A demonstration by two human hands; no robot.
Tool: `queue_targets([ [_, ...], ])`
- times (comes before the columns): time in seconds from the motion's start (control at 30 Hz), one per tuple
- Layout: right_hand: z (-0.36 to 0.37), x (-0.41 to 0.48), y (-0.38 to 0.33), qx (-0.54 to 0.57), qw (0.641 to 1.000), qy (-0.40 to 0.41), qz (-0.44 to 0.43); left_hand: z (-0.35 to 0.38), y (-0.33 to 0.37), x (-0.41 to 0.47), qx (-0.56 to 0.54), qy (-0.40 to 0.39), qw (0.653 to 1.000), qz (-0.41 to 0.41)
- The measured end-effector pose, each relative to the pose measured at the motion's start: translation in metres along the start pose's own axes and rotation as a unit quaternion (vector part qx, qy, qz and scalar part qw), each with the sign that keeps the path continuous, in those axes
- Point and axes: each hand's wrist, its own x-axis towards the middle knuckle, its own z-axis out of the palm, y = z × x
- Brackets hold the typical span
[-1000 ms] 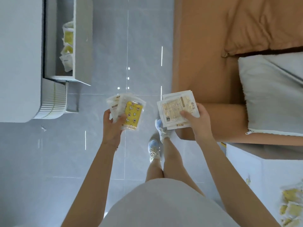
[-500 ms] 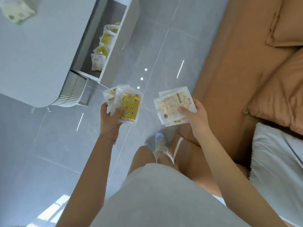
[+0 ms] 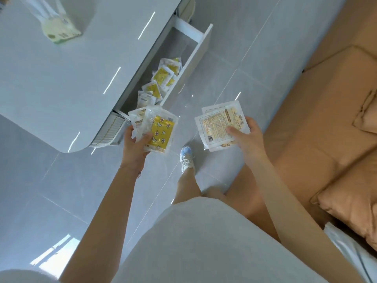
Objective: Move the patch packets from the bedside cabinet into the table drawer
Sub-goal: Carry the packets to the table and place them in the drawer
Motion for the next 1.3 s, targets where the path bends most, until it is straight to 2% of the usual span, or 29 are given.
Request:
queue_targets([
  [0.2,0.039,0.063,-0.054,-0.007,1.000,-0.018,0.014,0.007,0.043,0.056,-0.018,0.028,0.999,-0.008],
  [0.5,0.086,0.168,-0.123,-0.053,0.997,-0.062,0.016,0.031,0.074,0.127,-0.102,0.094,0.990,-0.022],
  [0.63,0.105,0.225,-0.147,-0.122,0.987,-0.106,0.019,0.046,0.086,0.157,-0.136,0.130,0.982,-0.024],
  [0.83,0.134,0.300,-0.176,-0.273,0.943,-0.189,0.019,0.070,0.081,0.201,-0.189,0.201,0.960,-0.056],
  [0.97,0.170,0.346,-0.175,-0.321,0.919,-0.224,0.039,0.080,0.060,0.236,-0.229,0.237,0.939,-0.103],
  [1.1,0.216,0.393,-0.157,-0.328,0.916,-0.219,0.069,0.072,0.031,0.271,-0.215,0.259,0.929,-0.150],
  [1.3,0.273,0.477,-0.085,-0.365,0.902,-0.207,0.098,0.044,-0.023,0.342,-0.200,0.289,0.922,-0.161],
])
